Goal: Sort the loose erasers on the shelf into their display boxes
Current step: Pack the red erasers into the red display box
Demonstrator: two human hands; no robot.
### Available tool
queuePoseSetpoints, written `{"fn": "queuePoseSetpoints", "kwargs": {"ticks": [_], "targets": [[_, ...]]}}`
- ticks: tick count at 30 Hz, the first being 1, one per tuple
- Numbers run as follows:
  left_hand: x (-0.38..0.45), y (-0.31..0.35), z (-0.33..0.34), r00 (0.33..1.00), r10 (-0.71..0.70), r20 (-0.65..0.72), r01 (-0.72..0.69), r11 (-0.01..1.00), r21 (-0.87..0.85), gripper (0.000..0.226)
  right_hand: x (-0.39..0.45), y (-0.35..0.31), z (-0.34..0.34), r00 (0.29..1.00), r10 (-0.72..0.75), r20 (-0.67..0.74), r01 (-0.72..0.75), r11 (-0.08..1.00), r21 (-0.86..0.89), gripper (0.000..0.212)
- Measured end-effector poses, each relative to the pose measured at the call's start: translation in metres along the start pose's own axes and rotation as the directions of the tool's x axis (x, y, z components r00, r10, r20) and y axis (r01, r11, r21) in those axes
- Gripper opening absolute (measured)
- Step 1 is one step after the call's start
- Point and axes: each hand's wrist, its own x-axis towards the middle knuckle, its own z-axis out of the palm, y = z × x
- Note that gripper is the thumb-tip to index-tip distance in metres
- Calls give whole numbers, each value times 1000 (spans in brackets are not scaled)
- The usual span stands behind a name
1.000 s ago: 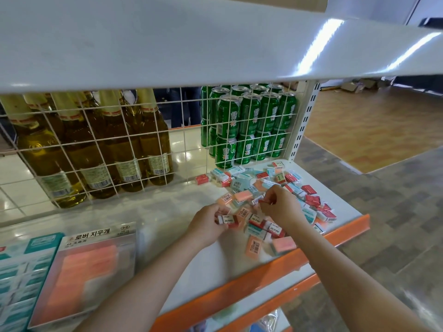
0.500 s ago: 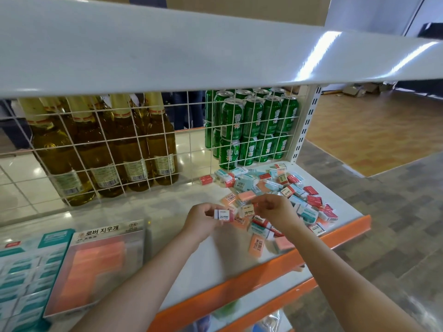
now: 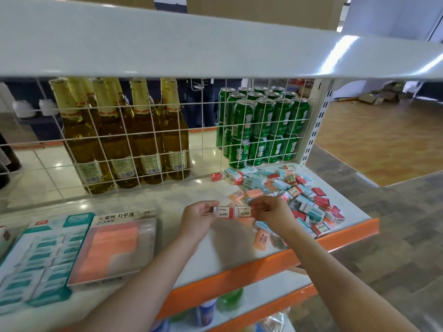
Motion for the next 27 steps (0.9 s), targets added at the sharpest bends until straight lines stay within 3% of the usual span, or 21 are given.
{"fn": "queuePoseSetpoints", "kwargs": {"ticks": [7,17,27], "targets": [[-14,0,-32,994,23,-103,-14,996,83,23,-11,-21,24,997,-69,-24,69,998,-9,27],[-31,23,-115,966,187,-179,-102,910,402,28,-27,-83,82,992,-128,-16,129,988,81,28],[-62,27,-253,943,171,-285,-15,878,478,25,-55,-165,196,975,-163,153,135,975,175,16]]}}
